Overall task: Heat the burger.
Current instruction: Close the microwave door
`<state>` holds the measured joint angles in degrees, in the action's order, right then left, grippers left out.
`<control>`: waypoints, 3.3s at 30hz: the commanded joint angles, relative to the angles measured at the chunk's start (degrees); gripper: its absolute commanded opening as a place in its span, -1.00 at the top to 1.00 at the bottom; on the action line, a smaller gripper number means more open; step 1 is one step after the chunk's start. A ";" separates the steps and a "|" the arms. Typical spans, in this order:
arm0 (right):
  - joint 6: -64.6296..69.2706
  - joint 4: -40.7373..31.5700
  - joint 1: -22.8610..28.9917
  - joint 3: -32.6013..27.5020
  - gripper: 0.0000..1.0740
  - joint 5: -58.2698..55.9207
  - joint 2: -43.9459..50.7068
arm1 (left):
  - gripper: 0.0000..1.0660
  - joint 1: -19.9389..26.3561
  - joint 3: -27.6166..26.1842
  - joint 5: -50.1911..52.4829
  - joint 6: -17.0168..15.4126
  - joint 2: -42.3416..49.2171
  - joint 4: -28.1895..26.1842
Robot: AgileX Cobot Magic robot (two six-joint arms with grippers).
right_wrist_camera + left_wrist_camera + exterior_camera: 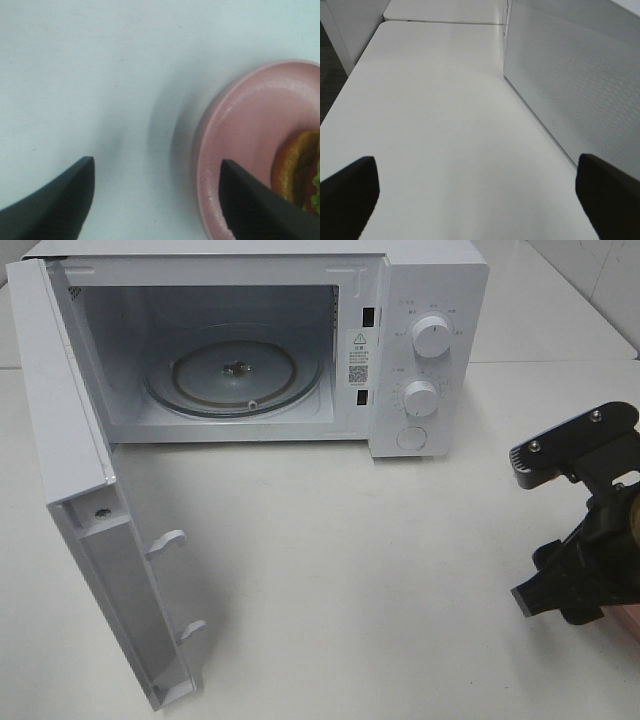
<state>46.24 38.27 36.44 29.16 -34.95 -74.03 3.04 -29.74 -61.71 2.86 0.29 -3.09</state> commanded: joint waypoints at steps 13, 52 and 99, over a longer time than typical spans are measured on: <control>-33.86 -31.28 -0.29 9.51 -0.46 -5.61 19.25 | -0.88 -0.11 0.17 0.52 -0.29 0.97 -0.40; -41.54 -34.84 -24.12 4.13 -0.42 -20.00 60.85 | -0.88 -0.11 0.17 0.52 -0.29 0.97 -0.40; -42.34 -34.78 -26.41 -0.40 -0.42 -22.17 75.80 | -0.88 -0.11 0.17 0.52 -0.29 0.29 -0.23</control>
<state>4.53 3.55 10.20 28.93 -57.12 0.23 3.04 -29.74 -61.71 2.86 0.29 -3.09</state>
